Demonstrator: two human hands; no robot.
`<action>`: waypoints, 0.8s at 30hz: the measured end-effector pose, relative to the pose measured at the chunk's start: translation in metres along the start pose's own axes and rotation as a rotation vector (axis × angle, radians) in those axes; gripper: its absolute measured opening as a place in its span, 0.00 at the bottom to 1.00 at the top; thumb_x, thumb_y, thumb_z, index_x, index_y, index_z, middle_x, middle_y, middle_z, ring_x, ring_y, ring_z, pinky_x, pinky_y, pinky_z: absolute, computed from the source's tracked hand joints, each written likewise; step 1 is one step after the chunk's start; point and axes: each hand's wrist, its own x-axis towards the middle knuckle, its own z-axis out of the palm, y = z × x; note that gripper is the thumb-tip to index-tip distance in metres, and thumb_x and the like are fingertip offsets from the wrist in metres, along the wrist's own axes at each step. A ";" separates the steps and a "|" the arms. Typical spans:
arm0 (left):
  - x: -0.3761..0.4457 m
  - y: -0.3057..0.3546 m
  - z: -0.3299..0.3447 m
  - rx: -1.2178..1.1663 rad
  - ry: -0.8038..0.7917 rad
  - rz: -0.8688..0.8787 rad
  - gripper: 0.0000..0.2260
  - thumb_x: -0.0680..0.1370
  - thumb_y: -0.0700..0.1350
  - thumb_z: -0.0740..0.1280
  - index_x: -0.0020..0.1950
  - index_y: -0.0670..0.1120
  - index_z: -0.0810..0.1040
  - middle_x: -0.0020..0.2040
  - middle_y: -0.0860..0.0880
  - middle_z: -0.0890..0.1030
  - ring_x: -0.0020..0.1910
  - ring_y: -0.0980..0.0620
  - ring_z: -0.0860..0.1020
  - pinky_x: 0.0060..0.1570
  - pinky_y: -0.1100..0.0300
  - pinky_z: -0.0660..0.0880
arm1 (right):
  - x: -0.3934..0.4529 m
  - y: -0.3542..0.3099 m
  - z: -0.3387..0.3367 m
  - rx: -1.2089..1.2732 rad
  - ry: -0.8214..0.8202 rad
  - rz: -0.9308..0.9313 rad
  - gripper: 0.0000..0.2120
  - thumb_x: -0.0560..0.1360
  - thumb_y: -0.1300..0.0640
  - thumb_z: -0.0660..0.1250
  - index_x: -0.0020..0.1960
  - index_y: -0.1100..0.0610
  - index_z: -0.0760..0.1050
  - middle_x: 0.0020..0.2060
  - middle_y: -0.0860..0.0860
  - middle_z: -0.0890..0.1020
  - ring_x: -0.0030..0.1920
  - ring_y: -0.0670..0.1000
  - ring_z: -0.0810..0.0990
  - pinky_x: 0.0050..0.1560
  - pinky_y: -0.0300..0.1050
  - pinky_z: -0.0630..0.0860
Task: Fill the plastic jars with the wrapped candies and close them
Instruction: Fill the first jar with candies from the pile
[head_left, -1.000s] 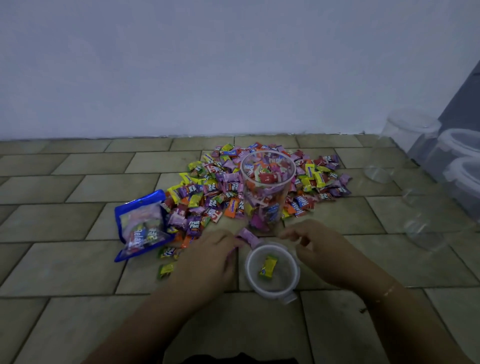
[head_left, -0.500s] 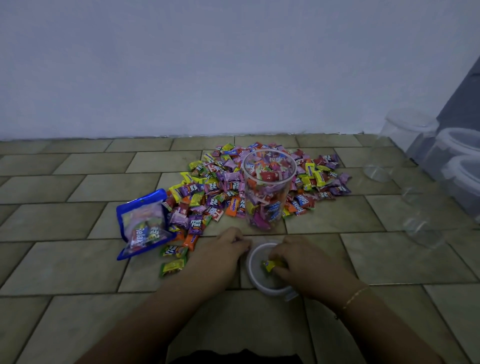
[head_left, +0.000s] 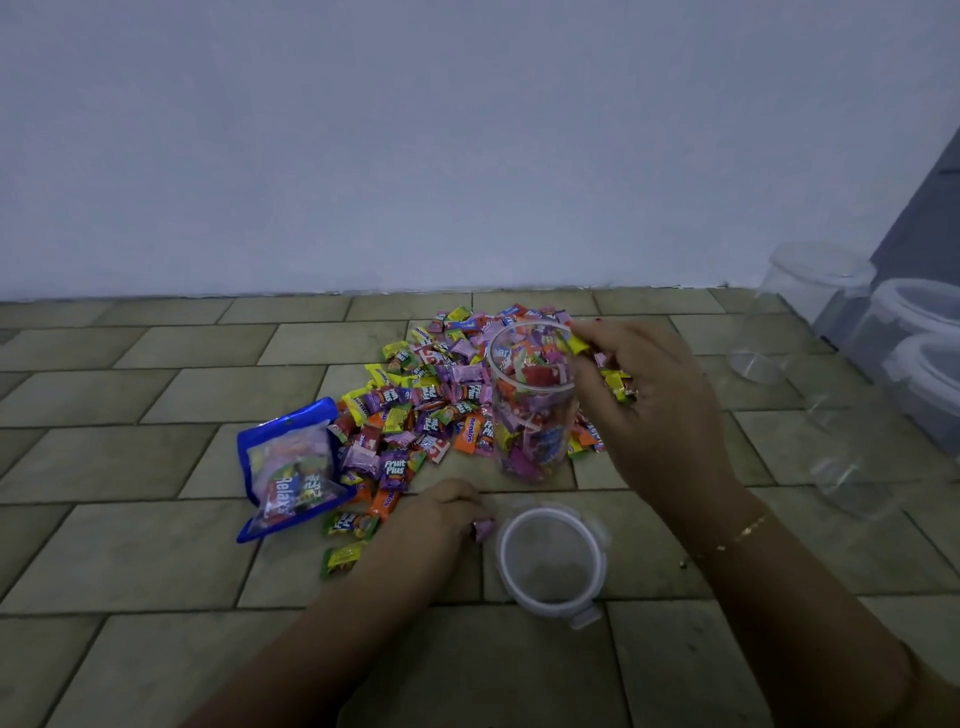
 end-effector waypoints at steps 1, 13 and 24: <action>-0.001 -0.001 0.001 -0.017 -0.003 -0.008 0.15 0.72 0.45 0.60 0.49 0.49 0.84 0.51 0.52 0.81 0.46 0.56 0.82 0.47 0.74 0.69 | 0.003 0.000 0.003 -0.025 -0.027 0.038 0.17 0.75 0.51 0.61 0.59 0.58 0.78 0.47 0.51 0.80 0.49 0.48 0.74 0.50 0.33 0.65; 0.010 0.014 -0.034 -0.201 0.494 0.008 0.11 0.72 0.41 0.67 0.52 0.44 0.84 0.50 0.52 0.77 0.50 0.67 0.69 0.52 0.82 0.63 | -0.021 0.012 0.018 0.045 -0.215 0.242 0.44 0.64 0.31 0.64 0.74 0.52 0.58 0.67 0.45 0.63 0.62 0.33 0.51 0.66 0.41 0.53; 0.086 0.054 -0.102 -0.333 0.506 0.029 0.10 0.77 0.39 0.68 0.56 0.48 0.82 0.55 0.58 0.74 0.54 0.72 0.67 0.50 0.84 0.60 | -0.067 0.032 0.026 -0.066 -0.373 0.453 0.11 0.70 0.45 0.71 0.44 0.50 0.72 0.42 0.45 0.71 0.50 0.51 0.73 0.46 0.40 0.64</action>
